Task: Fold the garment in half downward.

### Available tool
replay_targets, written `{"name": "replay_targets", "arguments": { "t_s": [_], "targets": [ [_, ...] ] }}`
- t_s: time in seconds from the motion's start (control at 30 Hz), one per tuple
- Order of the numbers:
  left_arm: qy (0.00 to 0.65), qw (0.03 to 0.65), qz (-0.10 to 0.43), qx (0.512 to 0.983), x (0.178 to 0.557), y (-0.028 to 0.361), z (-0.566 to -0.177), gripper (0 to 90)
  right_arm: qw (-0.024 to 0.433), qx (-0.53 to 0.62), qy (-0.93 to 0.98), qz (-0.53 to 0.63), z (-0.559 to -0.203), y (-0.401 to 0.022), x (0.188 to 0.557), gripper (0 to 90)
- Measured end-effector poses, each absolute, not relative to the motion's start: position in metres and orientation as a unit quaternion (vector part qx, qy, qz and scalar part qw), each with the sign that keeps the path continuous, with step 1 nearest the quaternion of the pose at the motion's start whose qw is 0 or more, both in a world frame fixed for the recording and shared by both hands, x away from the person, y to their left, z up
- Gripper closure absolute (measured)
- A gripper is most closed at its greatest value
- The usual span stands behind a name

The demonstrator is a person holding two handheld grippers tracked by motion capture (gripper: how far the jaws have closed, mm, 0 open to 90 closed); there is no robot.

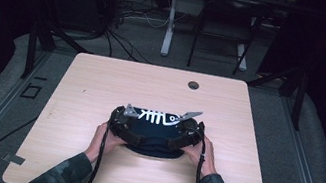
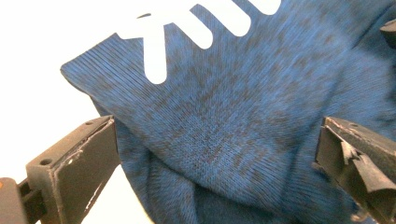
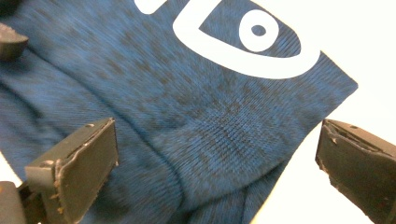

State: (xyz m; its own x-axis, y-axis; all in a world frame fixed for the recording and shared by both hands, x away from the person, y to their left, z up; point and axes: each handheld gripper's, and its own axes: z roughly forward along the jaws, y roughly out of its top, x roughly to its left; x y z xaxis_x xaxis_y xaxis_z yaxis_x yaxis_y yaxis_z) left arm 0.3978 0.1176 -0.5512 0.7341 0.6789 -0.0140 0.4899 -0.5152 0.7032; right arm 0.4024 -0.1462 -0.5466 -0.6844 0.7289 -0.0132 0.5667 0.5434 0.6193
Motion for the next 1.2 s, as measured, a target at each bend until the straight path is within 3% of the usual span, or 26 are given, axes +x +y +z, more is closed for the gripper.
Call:
{"name": "replay_targets", "arguments": {
  "t_s": [0.27, 0.6, 0.93, 1.2],
  "targets": [
    [0.335, 0.375, 0.145, 0.852, 0.379, 0.146, -0.527, 0.0, 0.161, 0.364, 0.858, 0.324, -0.514, -0.164, 0.37, 0.0],
    [0.345, 0.377, 0.164, 0.844, 0.357, 0.177, -0.519, 0.0, 0.189, 0.373, 0.848, 0.325, -0.497, -0.201, 0.335, 0.0],
    [0.365, 0.36, 0.174, 0.841, 0.345, 0.201, -0.527, 0.0, 0.207, 0.41, 0.828, 0.322, -0.5, -0.246, 0.307, 0.0],
    [0.394, 0.345, 0.165, 0.836, 0.342, 0.214, -0.552, 0.0, 0.193, 0.446, 0.818, 0.307, -0.532, -0.271, 0.298, 0.0]
  ]
}}
